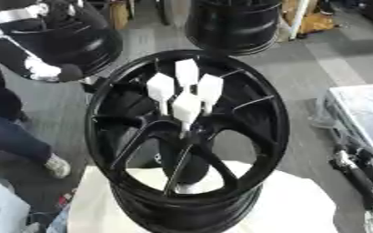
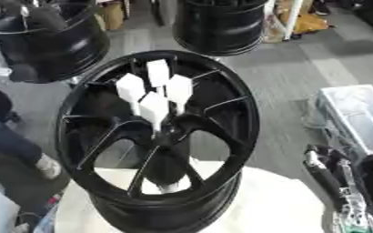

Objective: Pull the pin out of the wheel hub.

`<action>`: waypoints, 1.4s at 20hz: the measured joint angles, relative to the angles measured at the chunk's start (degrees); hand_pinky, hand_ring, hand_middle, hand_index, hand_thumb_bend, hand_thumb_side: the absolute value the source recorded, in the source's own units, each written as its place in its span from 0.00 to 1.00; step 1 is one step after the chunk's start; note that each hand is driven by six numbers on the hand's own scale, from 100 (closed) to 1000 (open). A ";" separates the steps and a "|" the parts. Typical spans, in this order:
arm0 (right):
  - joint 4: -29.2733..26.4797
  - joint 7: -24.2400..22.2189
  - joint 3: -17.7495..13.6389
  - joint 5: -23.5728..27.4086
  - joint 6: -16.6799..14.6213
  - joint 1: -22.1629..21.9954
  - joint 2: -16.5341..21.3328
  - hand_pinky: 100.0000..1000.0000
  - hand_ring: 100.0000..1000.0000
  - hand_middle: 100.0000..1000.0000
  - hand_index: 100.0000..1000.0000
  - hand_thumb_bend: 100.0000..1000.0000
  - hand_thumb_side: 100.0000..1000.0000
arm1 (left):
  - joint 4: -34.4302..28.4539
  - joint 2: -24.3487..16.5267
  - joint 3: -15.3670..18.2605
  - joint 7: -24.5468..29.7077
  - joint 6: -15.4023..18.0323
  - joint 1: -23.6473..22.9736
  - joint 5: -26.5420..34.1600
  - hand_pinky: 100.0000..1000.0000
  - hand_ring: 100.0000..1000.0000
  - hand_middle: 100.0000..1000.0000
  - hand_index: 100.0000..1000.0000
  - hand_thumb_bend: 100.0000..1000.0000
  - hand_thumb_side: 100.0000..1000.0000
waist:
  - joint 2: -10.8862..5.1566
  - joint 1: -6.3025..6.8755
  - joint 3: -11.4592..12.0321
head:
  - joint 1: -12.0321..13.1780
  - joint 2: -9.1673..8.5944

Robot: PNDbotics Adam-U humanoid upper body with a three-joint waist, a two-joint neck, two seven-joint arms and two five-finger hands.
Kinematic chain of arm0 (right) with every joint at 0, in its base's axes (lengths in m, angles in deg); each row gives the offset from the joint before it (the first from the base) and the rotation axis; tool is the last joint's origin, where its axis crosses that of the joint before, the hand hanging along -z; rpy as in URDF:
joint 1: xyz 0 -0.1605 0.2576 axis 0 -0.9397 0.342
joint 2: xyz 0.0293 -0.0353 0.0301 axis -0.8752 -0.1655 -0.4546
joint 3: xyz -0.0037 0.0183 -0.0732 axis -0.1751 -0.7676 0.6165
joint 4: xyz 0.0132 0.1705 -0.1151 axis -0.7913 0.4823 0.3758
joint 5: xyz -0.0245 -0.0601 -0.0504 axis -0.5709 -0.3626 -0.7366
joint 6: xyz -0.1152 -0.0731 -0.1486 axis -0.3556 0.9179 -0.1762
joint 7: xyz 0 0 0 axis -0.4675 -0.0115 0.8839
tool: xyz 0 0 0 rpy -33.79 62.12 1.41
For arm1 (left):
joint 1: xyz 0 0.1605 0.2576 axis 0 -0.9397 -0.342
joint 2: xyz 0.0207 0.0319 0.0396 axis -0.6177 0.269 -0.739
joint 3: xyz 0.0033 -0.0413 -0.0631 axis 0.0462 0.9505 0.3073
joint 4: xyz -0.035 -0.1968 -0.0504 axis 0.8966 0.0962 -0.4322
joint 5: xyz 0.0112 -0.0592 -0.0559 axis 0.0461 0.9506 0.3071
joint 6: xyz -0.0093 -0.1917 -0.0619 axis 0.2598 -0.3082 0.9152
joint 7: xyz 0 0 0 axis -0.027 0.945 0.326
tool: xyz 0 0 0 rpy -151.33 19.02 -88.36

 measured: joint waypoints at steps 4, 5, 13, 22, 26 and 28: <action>0.04 -0.03 0.01 -0.03 -0.03 -0.01 0.02 0.58 0.52 0.61 0.64 0.00 0.43 | 5.97 5.01 -0.80 0.39 -0.39 2.52 -1.66 0.81 0.80 0.78 0.84 0.38 0.38 | -0.07 0.09 -0.19 | 0.00 0.00; 0.06 -0.05 0.01 -0.03 -0.04 -0.01 0.02 0.58 0.52 0.61 0.64 0.00 0.43 | 7.09 5.97 -1.03 0.27 -0.27 2.88 -2.26 0.81 0.80 0.79 0.85 0.40 0.39 | -0.07 0.10 -0.30 | 0.00 0.00; 0.14 -0.26 0.37 -0.04 -0.07 0.08 0.02 0.58 0.52 0.61 0.64 0.00 0.43 | 13.52 11.84 -2.70 -2.25 2.25 4.47 -9.03 0.82 0.82 0.80 0.87 0.46 0.41 | -0.05 0.12 -1.24 | 0.66 0.00; 0.15 -0.68 0.70 -0.04 -0.11 0.16 -0.01 0.58 0.52 0.61 0.64 0.00 0.44 | 17.56 15.91 -2.23 -2.95 2.95 4.92 -13.87 0.82 0.80 0.77 0.85 0.44 0.34 | 0.08 0.03 -1.99 | 1.26 0.00; 0.15 -0.69 0.71 -0.04 -0.11 0.43 -0.03 0.58 0.52 0.61 0.64 0.00 0.43 | 18.12 16.58 -2.40 -2.99 2.99 4.94 -15.24 0.79 0.73 0.69 0.80 0.39 0.29 | 0.10 0.02 -2.15 | 1.34 0.00; 0.15 -0.69 0.71 -0.04 -0.11 0.55 -0.03 0.58 0.52 0.61 0.64 0.00 0.43 | 18.29 16.63 -2.74 -3.00 3.00 4.94 -15.97 0.78 0.67 0.63 0.76 0.39 0.28 | 0.11 0.02 -2.17 | 1.36 0.00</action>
